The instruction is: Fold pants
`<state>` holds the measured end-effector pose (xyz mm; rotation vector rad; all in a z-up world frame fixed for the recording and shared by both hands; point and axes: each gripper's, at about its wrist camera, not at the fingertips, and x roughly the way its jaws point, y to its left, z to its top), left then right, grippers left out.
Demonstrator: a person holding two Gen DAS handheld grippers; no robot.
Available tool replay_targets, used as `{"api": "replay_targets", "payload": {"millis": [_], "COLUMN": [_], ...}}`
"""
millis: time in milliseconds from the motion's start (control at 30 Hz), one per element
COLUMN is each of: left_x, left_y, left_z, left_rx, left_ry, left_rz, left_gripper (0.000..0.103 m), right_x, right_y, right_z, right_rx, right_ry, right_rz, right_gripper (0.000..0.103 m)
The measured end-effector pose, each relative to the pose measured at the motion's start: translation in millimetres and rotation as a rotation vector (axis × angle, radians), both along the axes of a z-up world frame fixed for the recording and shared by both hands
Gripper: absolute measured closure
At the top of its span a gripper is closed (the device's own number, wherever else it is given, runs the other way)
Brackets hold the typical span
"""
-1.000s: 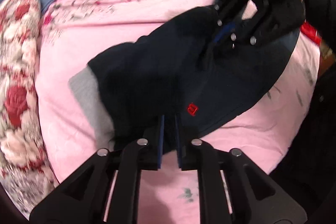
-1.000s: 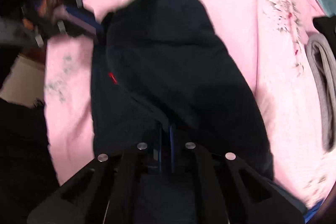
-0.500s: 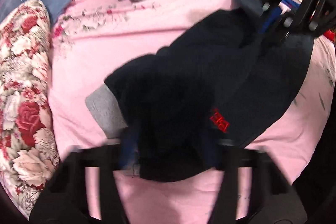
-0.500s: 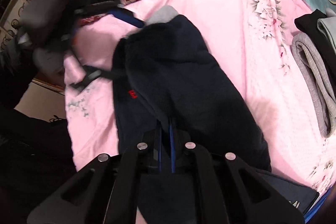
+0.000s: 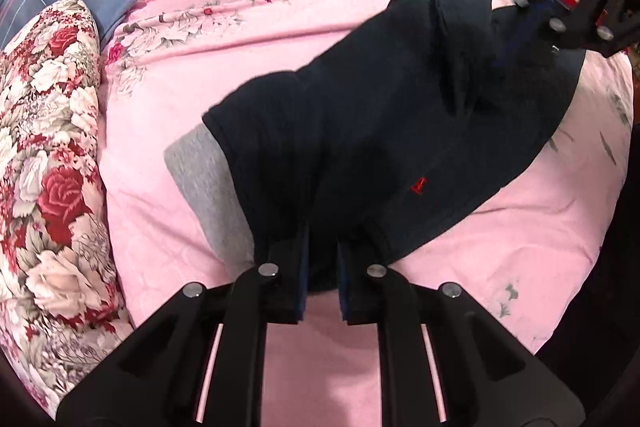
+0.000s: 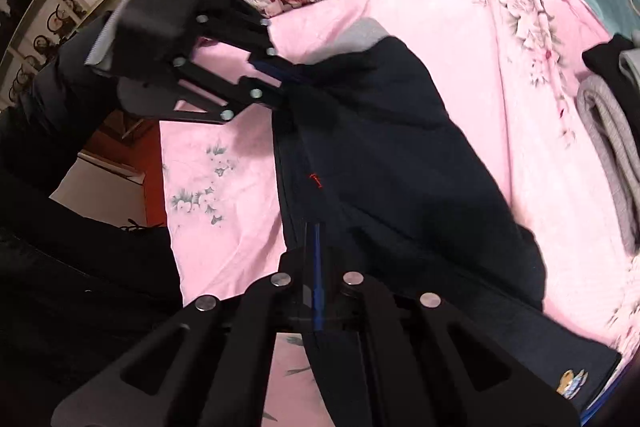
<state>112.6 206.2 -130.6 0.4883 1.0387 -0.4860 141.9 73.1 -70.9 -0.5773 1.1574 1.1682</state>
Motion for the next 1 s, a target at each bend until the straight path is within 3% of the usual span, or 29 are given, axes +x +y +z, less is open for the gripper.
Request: {"api": "replay_targets", "payload": {"millis": [33, 67, 100, 133, 333, 367, 400, 633, 767, 867, 900, 967, 1000], "left_x": [2, 4, 7, 9, 10, 10, 8, -13, -7, -5, -7, -15, -22], "left_y": [1, 2, 4, 6, 7, 6, 5, 2, 4, 14, 17, 20, 22], "left_z": [-1, -1, 1, 4, 15, 15, 15, 7, -21, -17, -13, -3, 4], "left_rx": [-0.007, -0.021, -0.041, -0.056, -0.074, -0.072, -0.061, -0.057, -0.065, -0.131, -0.153, -0.178, -0.2], "left_ry": [0.001, 0.003, 0.001, -0.004, -0.024, -0.022, -0.027, 0.018, 0.075, 0.094, 0.098, 0.086, 0.073], "left_rz": [0.008, 0.018, 0.03, 0.037, 0.043, 0.042, 0.039, -0.012, 0.016, 0.034, 0.042, 0.046, 0.041], "left_gripper": [0.091, 0.091, 0.092, 0.092, 0.092, 0.092, 0.092, 0.091, 0.09, 0.086, 0.082, 0.064, 0.039], "right_x": [1, 1, 2, 1, -9, -7, -4, -12, -8, 4, 7, 11, 13], "right_y": [-1, 0, 0, 0, 20, 22, 22, 3, 8, 9, 8, 5, 3], "right_z": [-2, -5, -7, -7, -35, -42, -46, -25, -54, -64, -63, -61, -61], "right_rx": [-0.008, -0.034, -0.041, -0.033, -0.148, -0.173, -0.194, -0.116, -0.173, -0.161, -0.158, -0.151, -0.154], "right_ry": [-0.03, -0.087, -0.112, -0.155, -0.341, -0.346, -0.326, -0.099, -0.053, -0.014, -0.007, 0.002, 0.003], "right_rz": [-0.011, -0.025, -0.033, -0.046, 0.015, 0.006, -0.006, -0.001, -0.014, -0.065, -0.072, -0.085, -0.088], "right_gripper": [0.102, 0.083, 0.055, 0.052, 0.053, 0.084, 0.099, 0.099, 0.098, 0.098, 0.097, 0.093, 0.09]}}
